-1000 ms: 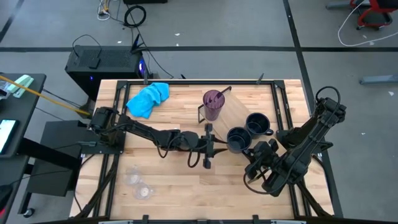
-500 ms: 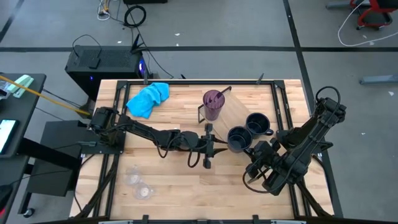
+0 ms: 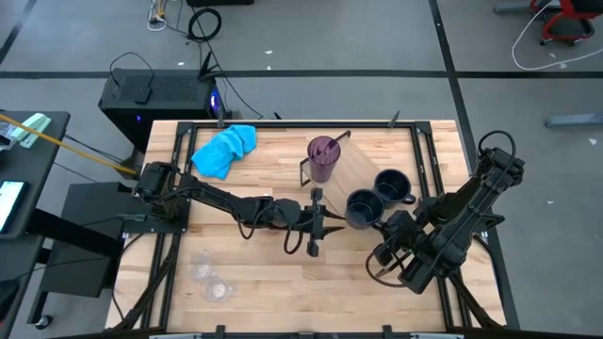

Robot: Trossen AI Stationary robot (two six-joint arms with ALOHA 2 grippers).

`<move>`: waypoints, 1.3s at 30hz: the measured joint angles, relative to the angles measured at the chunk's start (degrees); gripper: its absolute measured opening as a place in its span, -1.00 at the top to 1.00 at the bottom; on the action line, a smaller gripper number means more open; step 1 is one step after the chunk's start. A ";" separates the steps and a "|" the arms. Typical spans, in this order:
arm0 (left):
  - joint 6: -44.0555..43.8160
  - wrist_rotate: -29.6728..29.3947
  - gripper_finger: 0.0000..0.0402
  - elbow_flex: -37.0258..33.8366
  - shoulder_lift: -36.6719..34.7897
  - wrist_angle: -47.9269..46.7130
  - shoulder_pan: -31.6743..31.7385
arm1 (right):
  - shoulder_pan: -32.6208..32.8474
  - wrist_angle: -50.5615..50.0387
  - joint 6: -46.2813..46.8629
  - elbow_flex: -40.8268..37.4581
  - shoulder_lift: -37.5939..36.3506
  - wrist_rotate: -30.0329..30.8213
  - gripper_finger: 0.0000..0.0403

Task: Stack small to large cups/mugs on shelf
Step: Put the black mug on the shelf aligned with the other black mug

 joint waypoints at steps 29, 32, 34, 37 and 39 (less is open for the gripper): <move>-1.49 0.02 0.45 0.07 0.98 -1.02 0.00 | 0.07 2.37 -6.33 4.26 -4.95 -0.39 0.30; -1.44 0.02 0.45 0.07 1.92 0.07 0.00 | 0.09 2.26 -6.38 4.26 -5.50 -0.40 0.29; -1.49 0.04 0.44 0.04 1.97 -0.14 0.00 | 0.09 2.24 -6.55 4.26 -5.70 -0.40 0.30; -1.44 0.04 0.43 0.07 1.97 0.27 0.00 | 0.47 2.39 -7.24 4.26 -5.95 -0.35 0.31; -1.44 0.02 0.44 0.05 1.97 0.63 0.00 | 1.18 2.42 -7.66 4.26 -6.27 0.36 0.31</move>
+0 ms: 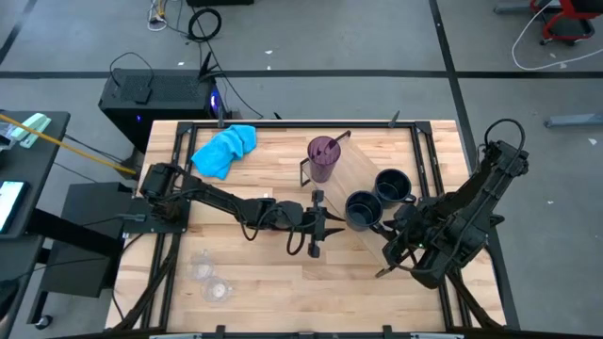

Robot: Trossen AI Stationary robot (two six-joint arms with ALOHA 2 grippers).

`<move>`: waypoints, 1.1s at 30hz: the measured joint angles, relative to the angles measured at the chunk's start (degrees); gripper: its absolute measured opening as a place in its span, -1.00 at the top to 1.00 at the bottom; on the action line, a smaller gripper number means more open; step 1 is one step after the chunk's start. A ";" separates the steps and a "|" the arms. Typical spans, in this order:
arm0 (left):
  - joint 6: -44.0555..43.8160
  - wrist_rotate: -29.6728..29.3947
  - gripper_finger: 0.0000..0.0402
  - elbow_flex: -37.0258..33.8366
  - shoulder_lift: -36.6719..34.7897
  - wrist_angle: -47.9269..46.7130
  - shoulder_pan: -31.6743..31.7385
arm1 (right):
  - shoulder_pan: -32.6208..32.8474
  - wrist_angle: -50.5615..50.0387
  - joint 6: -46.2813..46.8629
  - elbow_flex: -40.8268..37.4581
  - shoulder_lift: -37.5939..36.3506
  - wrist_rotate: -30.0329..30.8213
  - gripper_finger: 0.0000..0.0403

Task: Stack small to large cups/mugs on shelf
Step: Put the black mug on the shelf aligned with the other black mug

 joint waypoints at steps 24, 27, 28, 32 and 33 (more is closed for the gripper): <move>1.53 0.02 0.44 0.00 0.00 4.19 1.01 | 4.26 7.81 -6.20 0.00 -1.58 14.73 0.32; 1.47 0.00 0.45 0.00 0.00 4.18 1.48 | 4.26 9.48 -8.27 0.00 -1.58 17.10 0.31; 1.45 0.00 0.45 0.00 0.00 4.16 1.61 | 4.26 10.00 -8.93 0.00 -1.58 17.52 0.31; 0.13 0.00 0.43 0.00 0.00 4.10 1.59 | 4.26 10.59 -10.13 0.00 -1.55 18.17 0.32; 0.14 0.00 0.43 0.00 0.00 3.83 1.36 | 4.26 10.61 -10.28 0.00 -1.55 18.17 0.32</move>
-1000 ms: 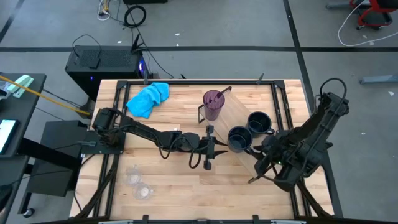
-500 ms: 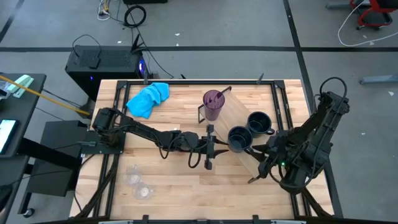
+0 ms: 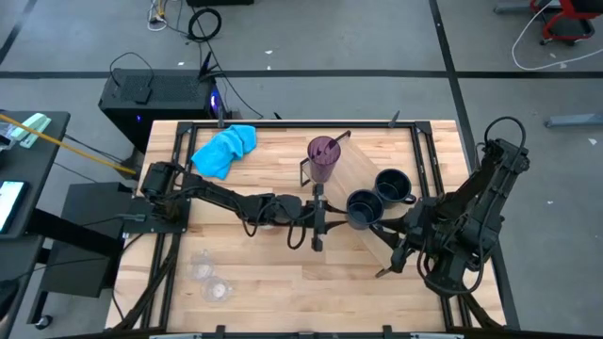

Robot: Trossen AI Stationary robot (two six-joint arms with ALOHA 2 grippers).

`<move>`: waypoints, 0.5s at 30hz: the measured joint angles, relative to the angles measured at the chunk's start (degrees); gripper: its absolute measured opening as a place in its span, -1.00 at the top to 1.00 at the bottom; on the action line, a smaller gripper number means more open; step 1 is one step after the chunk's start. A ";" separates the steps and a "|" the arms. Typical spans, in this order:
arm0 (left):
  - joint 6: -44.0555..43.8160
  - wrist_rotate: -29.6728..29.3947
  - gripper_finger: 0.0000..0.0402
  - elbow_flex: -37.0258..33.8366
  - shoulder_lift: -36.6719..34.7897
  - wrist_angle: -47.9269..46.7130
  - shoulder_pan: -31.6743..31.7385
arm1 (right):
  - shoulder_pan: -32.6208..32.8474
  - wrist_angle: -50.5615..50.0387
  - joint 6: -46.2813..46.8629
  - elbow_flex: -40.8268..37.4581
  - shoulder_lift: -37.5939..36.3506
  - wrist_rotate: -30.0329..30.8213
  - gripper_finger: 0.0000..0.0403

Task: Stack small to large cups/mugs on shelf
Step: Put the black mug on the shelf aligned with the other black mug, then put the orange mug on the shelf

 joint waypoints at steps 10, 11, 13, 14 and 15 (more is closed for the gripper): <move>1.35 -0.24 0.51 -0.09 -7.47 -18.69 -3.12 | 0.00 2.23 -0.97 -0.32 0.40 0.55 0.31; 1.34 -0.22 0.52 -0.09 -8.86 -22.24 -3.59 | 0.00 3.44 -1.78 -0.56 0.66 0.99 0.31; 1.29 -0.27 0.53 -0.09 -11.91 -30.46 -4.75 | 0.00 6.05 -3.77 -0.79 1.63 1.33 0.31; 1.27 -0.27 0.54 -0.07 -13.45 -34.61 -5.46 | 0.00 7.34 -4.80 -0.79 2.14 1.36 0.31; 1.18 -0.25 0.55 -0.07 -14.91 -39.01 -6.27 | 0.00 8.61 -5.95 -0.80 2.61 1.46 0.31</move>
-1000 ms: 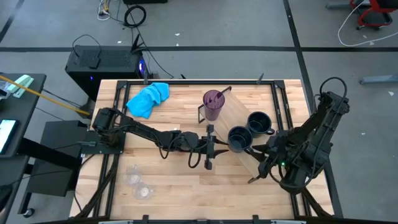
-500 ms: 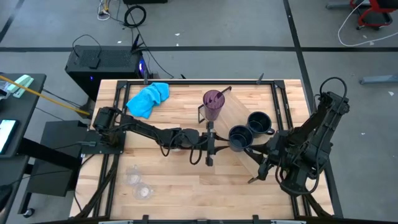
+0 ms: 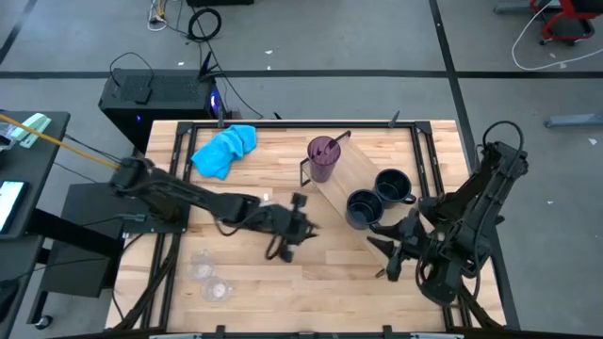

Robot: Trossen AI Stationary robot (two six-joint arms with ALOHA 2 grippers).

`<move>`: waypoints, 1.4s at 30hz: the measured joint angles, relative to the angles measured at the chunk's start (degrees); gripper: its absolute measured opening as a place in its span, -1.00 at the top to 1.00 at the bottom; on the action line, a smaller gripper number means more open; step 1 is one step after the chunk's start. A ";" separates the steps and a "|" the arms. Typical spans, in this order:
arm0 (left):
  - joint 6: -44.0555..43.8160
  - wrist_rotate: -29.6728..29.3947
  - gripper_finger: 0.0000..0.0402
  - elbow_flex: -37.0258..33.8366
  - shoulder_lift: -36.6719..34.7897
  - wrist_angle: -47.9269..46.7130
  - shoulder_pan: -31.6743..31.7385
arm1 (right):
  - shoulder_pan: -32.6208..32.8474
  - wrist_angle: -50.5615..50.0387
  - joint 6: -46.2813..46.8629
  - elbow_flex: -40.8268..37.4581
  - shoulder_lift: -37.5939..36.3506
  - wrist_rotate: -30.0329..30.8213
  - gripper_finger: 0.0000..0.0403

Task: Stack small to large cups/mugs on shelf
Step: Put the orange mug on the shelf

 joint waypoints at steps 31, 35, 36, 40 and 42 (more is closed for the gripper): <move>-31.28 -6.26 -0.28 0.00 -6.51 -40.00 -2.99 | -5.55 18.36 -20.24 -0.05 1.68 3.07 0.32; -30.06 -6.41 -0.34 0.00 -5.55 -37.29 -1.04 | -5.55 22.70 -27.35 -0.05 2.81 11.44 0.32; -29.69 -6.53 -0.34 0.03 -5.40 -36.69 -0.63 | -5.91 24.17 -28.95 -0.05 3.18 13.47 0.32; -28.46 -6.98 -0.30 -0.02 -5.00 -36.71 0.64 | -7.32 27.91 -33.70 -0.05 4.47 18.53 0.32; -28.34 -7.08 -0.27 -0.02 -5.03 -36.39 0.84 | -8.25 28.16 -34.44 -0.05 4.98 19.63 0.32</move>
